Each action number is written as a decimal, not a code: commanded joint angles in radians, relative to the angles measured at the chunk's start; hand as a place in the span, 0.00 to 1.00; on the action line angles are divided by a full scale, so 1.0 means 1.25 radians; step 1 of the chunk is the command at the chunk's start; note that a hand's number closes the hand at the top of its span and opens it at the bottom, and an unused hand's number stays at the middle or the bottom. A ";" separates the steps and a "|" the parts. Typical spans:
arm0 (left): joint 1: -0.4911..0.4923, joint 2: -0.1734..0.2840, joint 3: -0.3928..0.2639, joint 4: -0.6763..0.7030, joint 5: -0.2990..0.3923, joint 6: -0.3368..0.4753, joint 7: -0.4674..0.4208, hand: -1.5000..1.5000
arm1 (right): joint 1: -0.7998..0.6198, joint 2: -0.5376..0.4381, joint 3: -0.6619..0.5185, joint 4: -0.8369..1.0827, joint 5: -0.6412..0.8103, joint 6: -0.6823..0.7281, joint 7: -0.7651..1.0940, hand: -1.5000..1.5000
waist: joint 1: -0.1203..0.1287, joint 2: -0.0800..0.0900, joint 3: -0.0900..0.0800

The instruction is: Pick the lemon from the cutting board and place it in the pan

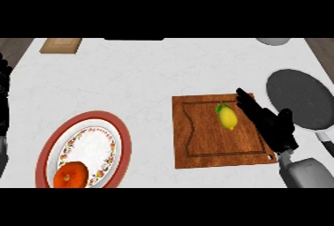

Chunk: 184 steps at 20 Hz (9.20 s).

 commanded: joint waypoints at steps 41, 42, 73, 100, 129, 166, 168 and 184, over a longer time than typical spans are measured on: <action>0.231 -0.318 -0.121 -0.012 0.181 -0.077 0.107 0.50 | -0.319 0.090 0.011 0.031 0.816 0.165 0.630 0.00 | 0.025 0.026 0.007; 0.187 -0.310 -0.100 0.017 0.174 -0.067 0.124 0.50 | -0.306 0.103 0.019 0.032 0.828 0.146 0.599 0.00 | 0.011 0.026 0.008; 0.258 -0.326 -0.082 -0.029 0.158 -0.108 0.129 0.50 | -0.211 0.143 -0.006 0.166 0.886 0.190 0.510 0.00 | 0.006 0.024 0.008; 0.260 -0.338 -0.045 -0.004 0.144 -0.108 0.115 0.50 | 0.115 0.047 0.225 -0.269 1.039 0.104 0.219 1.00 | -0.017 0.019 0.007; 0.189 -0.365 -0.065 0.011 0.128 -0.111 0.150 0.50 | -0.070 -0.015 -0.314 -0.198 0.890 -0.040 0.119 1.00 | 0.011 0.030 0.009; 0.198 -0.376 -0.079 -0.006 0.106 -0.104 0.131 0.50 | -0.513 -0.164 -0.771 0.918 0.537 0.031 -0.547 0.00 | 0.038 0.047 0.013; 0.202 -0.378 -0.083 -0.035 0.106 -0.093 0.150 0.50 | -0.507 -0.210 -0.799 0.940 0.504 0.123 -0.562 0.00 | 0.034 0.043 0.013; 0.179 -0.359 -0.030 0.048 0.126 -0.128 0.123 0.50 | -0.342 -0.338 -0.803 0.954 0.442 0.521 -0.710 0.00 | 0.008 0.032 0.010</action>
